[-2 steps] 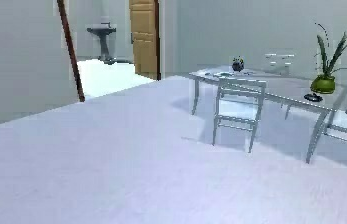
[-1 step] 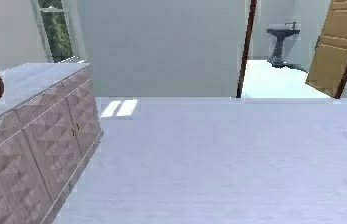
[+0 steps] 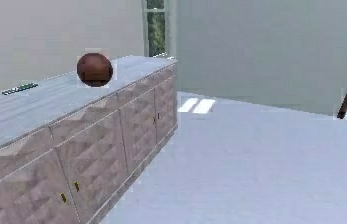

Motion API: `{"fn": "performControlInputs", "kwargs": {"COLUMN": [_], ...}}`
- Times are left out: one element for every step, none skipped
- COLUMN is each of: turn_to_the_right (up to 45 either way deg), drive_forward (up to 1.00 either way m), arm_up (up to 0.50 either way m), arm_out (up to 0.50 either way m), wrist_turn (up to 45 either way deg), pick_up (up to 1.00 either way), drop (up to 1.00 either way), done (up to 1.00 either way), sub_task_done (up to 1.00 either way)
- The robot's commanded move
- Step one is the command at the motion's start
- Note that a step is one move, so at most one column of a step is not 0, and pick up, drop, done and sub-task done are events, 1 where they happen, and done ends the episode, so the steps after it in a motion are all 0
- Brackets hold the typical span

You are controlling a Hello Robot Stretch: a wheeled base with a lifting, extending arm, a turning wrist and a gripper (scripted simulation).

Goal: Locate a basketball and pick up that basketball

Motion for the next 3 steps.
{"fn": "performControlInputs", "kwargs": {"turn_to_the_right": [0.0,-45.0,-45.0], "drive_forward": [0.65,0.00,0.00], "arm_up": [0.00,0.00,0.00], "arm_out": [0.00,0.00,0.00], "wrist_turn": [0.0,0.0,0.0], "pick_up": [0.00,0.00,0.00], "drop": [0.00,0.00,0.00], "done": [0.00,0.00,0.00], "sub_task_done": [0.00,0.00,0.00]}}
